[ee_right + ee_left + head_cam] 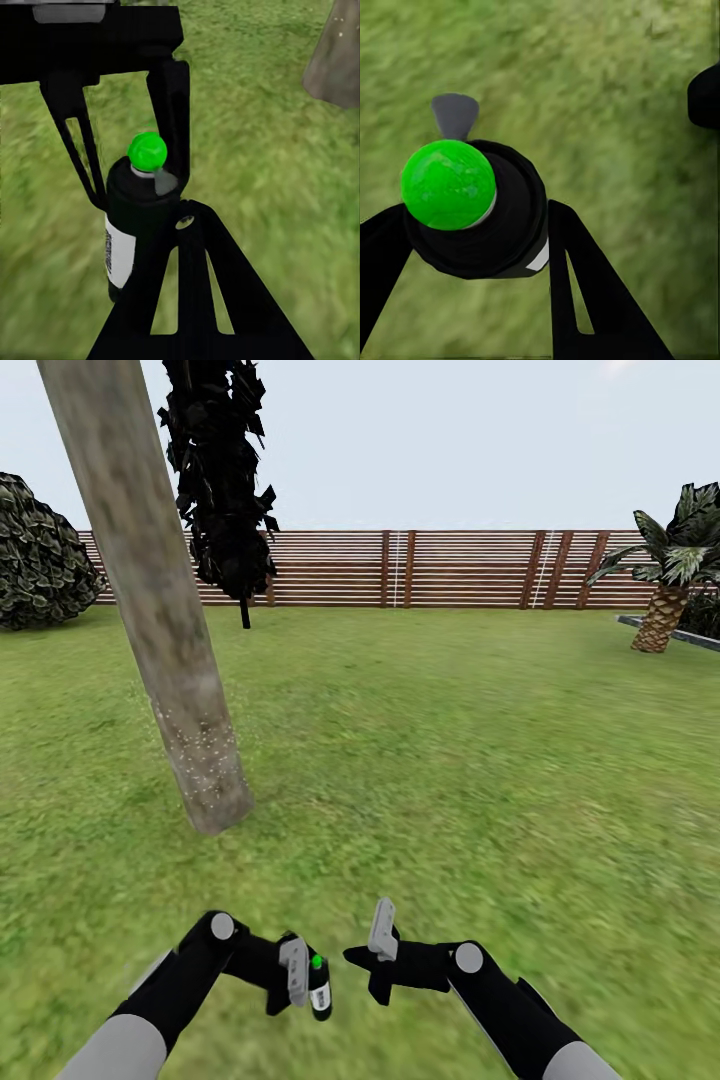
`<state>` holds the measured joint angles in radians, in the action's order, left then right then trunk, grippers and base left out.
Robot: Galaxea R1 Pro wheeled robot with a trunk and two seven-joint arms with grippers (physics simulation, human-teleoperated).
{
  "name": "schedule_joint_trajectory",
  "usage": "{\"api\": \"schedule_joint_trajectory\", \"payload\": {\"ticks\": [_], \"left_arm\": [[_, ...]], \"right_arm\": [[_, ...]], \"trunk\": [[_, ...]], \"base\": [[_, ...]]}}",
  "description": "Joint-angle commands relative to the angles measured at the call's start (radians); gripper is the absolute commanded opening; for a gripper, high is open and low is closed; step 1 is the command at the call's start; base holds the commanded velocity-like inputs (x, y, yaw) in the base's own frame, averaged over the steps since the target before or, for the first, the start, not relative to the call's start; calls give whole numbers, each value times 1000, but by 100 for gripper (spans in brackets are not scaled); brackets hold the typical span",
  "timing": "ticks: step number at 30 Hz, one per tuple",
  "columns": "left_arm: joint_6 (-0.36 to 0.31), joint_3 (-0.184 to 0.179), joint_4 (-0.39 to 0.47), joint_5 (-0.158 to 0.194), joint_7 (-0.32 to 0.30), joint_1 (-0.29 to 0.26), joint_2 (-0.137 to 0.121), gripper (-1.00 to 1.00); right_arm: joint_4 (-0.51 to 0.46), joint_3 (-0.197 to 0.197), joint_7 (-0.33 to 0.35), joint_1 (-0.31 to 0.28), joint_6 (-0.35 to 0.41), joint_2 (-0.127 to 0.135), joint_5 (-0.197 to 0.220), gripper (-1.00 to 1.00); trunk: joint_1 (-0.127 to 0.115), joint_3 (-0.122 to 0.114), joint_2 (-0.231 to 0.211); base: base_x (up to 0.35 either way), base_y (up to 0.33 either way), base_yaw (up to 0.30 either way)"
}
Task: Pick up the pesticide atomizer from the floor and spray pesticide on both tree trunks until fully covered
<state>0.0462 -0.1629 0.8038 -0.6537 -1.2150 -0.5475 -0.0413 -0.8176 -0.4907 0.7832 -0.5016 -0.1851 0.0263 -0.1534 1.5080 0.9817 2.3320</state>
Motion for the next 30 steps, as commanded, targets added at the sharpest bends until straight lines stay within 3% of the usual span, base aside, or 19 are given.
{"api": "schedule_joint_trajectory", "payload": {"ticks": [1,12,30], "left_arm": [[-3,-15,1,-13,1,-1,3,-100],[-9,-32,3,-30,10,-5,30,-100],[-11,-30,5,-28,14,-13,47,-100]], "right_arm": [[0,0,0,0,0,0,0,-100],[0,0,-1,0,0,0,0,-100],[0,0,-1,0,0,0,0,-100]], "trunk": [[0,0,0],[0,0,0],[0,0,0]], "base": [[0,0,0],[0,0,0],[0,0,0]]}}
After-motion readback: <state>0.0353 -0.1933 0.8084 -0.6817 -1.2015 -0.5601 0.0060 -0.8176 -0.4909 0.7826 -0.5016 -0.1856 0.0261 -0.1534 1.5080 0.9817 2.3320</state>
